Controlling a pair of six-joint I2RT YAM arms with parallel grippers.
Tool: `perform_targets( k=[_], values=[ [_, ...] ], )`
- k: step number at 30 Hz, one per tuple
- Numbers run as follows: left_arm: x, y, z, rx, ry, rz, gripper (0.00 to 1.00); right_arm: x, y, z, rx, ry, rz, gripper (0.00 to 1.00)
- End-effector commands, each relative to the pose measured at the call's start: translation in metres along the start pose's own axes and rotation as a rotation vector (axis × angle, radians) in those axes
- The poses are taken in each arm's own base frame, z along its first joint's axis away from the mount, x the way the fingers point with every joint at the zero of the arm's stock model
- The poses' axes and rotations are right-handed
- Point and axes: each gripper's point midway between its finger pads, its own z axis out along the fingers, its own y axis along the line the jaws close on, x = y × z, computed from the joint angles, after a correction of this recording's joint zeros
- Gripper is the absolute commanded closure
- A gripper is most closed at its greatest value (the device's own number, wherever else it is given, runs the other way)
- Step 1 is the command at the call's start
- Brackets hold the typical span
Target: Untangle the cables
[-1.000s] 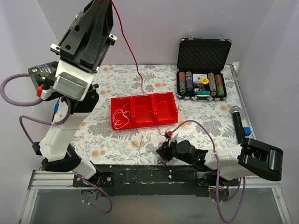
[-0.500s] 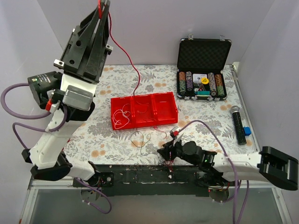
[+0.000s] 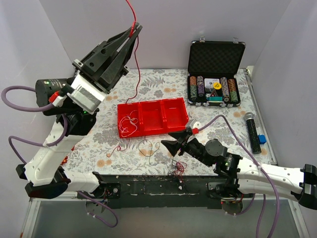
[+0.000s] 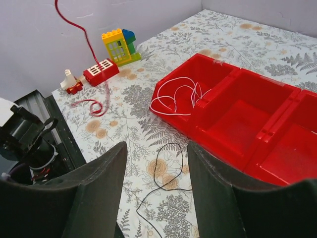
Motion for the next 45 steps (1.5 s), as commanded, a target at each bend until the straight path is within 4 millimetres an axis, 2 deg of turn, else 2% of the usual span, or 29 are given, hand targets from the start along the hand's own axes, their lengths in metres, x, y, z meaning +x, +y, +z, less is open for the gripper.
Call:
perform_targets(
  k=[1, 6, 12, 18, 24, 26, 30, 34, 38, 45],
  values=[
    [0.012, -0.004, 0.0, -0.016, 0.014, 0.002, 1.0, -0.024, 0.004, 0.006, 0.0, -0.036, -0.058, 0.39],
    [0.019, -0.007, 0.003, -0.022, -0.016, 0.086, 1.0, -0.031, 0.001, 0.004, 0.013, -0.06, -0.062, 0.39],
    [0.029, -0.014, 0.008, -0.027, -0.031, 0.095, 1.0, -0.041, -0.005, 0.002, 0.045, -0.094, -0.077, 0.38],
    [0.058, -0.032, 0.014, -0.02, -0.023, 0.085, 1.0, -0.046, -0.022, -0.001, 0.127, -0.1, -0.101, 0.39],
    [0.082, -0.037, 0.027, -0.059, -0.027, 0.081, 1.0, -0.046, -0.045, -0.005, 0.222, -0.111, -0.101, 0.42],
    [0.102, -0.046, 0.032, -0.062, -0.011, 0.068, 1.0, -0.051, -0.057, -0.009, 0.278, -0.128, -0.105, 0.42],
    [0.125, -0.058, 0.033, -0.061, 0.016, 0.056, 1.0, -0.054, -0.077, -0.013, 0.372, -0.132, -0.123, 0.41],
    [0.145, -0.07, 0.03, -0.061, 0.046, 0.048, 1.0, -0.054, -0.082, -0.015, 0.391, -0.131, -0.131, 0.41],
    [0.157, -0.077, 0.029, -0.063, 0.056, 0.054, 1.0, -0.053, -0.086, -0.019, 0.4, -0.138, -0.124, 0.42],
    [0.166, -0.071, 0.047, -0.085, 0.031, 0.106, 1.0, -0.053, -0.09, -0.027, 0.41, -0.148, -0.101, 0.43]
  ],
)
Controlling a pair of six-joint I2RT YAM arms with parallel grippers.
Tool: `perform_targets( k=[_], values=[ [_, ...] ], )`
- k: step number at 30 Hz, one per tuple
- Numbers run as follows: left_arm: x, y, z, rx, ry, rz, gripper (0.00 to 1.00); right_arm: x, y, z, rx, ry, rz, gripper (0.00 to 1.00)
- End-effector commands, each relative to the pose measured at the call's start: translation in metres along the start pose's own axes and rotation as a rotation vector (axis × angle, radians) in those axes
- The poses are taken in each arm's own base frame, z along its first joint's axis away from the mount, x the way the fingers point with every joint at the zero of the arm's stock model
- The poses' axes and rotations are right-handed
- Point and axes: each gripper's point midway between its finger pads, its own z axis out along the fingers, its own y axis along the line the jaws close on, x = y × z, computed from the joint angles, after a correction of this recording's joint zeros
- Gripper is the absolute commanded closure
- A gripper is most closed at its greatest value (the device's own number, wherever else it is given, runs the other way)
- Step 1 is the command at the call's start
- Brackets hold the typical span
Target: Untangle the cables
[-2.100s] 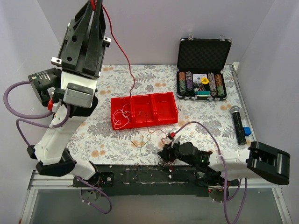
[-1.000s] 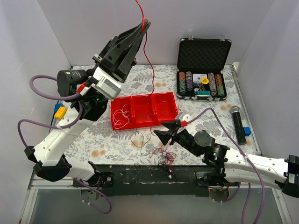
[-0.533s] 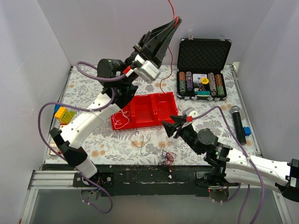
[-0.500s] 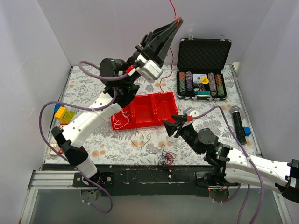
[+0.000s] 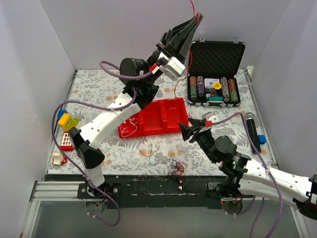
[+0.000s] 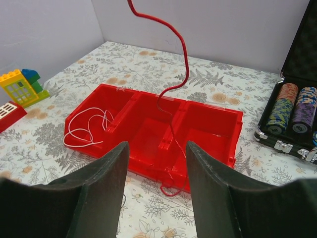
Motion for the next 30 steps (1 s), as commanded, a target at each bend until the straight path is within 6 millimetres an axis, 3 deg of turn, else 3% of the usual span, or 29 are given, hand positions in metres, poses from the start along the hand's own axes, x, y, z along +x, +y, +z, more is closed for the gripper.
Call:
perform_targets(
  k=[1, 6, 13, 20, 30],
  values=[
    [-0.017, 0.029, 0.017, -0.072, -0.054, 0.067, 1.0, -0.008, -0.008, -0.004, 0.031, -0.033, 0.033, 0.43],
    [-0.019, 0.042, 0.024, -0.096, -0.071, 0.116, 1.0, -0.003, -0.01, -0.007, 0.032, -0.02, 0.05, 0.43],
    [-0.006, 0.045, 0.009, -0.092, -0.033, 0.144, 1.0, 0.009, -0.016, -0.013, 0.043, 0.003, 0.071, 0.44],
    [0.006, 0.055, 0.01, -0.112, -0.031, 0.161, 1.0, 0.019, -0.02, -0.019, 0.057, 0.025, 0.08, 0.46],
    [0.026, 0.041, 0.008, -0.108, -0.021, 0.129, 1.0, 0.025, -0.024, -0.02, 0.067, 0.034, 0.073, 0.47]
  ],
)
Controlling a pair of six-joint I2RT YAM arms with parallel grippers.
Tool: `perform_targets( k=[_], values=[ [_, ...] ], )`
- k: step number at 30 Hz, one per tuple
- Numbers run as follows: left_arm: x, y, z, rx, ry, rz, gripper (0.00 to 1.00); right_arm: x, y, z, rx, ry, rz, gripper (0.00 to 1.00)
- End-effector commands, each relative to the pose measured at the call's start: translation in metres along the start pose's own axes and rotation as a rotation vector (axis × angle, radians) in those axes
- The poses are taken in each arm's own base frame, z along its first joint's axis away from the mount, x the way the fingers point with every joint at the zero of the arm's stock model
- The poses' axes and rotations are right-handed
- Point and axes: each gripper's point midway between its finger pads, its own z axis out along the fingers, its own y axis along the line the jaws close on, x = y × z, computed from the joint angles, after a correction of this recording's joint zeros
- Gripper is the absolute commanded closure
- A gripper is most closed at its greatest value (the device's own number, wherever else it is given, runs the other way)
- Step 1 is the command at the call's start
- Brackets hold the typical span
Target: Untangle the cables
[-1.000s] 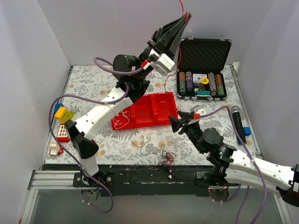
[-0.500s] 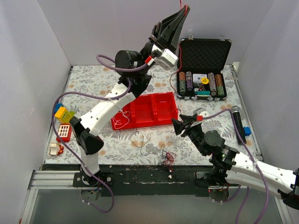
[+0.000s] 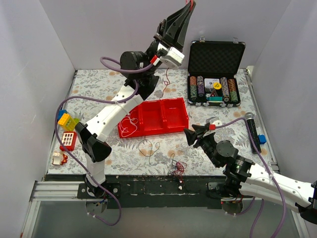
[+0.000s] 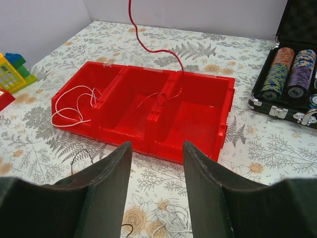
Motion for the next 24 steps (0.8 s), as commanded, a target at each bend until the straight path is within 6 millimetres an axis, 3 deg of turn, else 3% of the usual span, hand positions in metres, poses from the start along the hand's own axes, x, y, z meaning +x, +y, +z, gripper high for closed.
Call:
perform_targets(
  k=[1, 14, 24],
  values=[
    [0.001, 0.005, 0.001, -0.038, -0.004, -0.002, 1.0, -0.007, -0.004, 0.001, 0.021, -0.029, 0.024, 0.47],
    [0.003, 0.003, 0.012, -0.025, -0.034, 0.049, 1.0, -0.008, -0.004, 0.0, 0.017, -0.03, 0.023, 0.48],
    [0.01, 0.0, 0.005, -0.014, -0.008, 0.09, 1.0, -0.005, -0.007, -0.002, 0.02, -0.021, 0.031, 0.48]
  ],
)
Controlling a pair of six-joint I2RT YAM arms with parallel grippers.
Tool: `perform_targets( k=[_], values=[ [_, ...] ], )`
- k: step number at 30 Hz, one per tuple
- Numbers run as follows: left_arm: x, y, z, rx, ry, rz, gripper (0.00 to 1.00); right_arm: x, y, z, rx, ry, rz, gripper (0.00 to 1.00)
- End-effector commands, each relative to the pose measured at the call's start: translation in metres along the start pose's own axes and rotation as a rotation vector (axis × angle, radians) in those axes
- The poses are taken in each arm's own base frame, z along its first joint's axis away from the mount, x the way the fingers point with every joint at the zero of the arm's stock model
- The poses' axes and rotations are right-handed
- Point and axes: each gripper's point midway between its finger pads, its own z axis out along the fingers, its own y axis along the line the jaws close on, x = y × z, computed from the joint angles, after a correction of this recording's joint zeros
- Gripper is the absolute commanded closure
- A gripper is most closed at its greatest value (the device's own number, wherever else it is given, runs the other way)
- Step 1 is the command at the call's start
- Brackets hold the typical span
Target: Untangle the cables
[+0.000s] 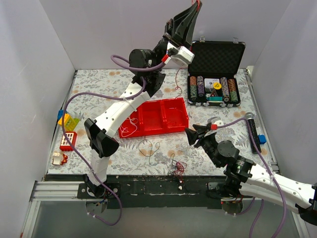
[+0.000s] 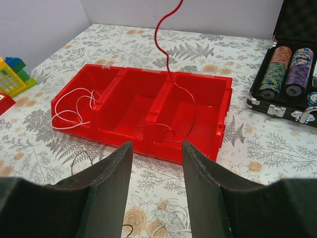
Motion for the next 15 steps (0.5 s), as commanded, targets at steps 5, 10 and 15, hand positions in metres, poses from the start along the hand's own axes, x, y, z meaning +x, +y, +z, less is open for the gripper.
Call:
perform_targets(
  k=[5, 10, 15],
  values=[
    [-0.007, 0.017, -0.005, -0.011, 0.003, 0.068, 1.0, -0.001, -0.004, -0.003, 0.011, -0.012, 0.029, 0.48],
    [0.0, 0.012, 0.005, -0.003, -0.021, 0.114, 1.0, -0.002, -0.004, -0.003, 0.011, -0.009, 0.032, 0.48],
    [0.021, -0.002, -0.007, 0.027, 0.039, 0.138, 1.0, -0.001, -0.003, -0.004, 0.009, -0.007, 0.037, 0.49]
  ],
)
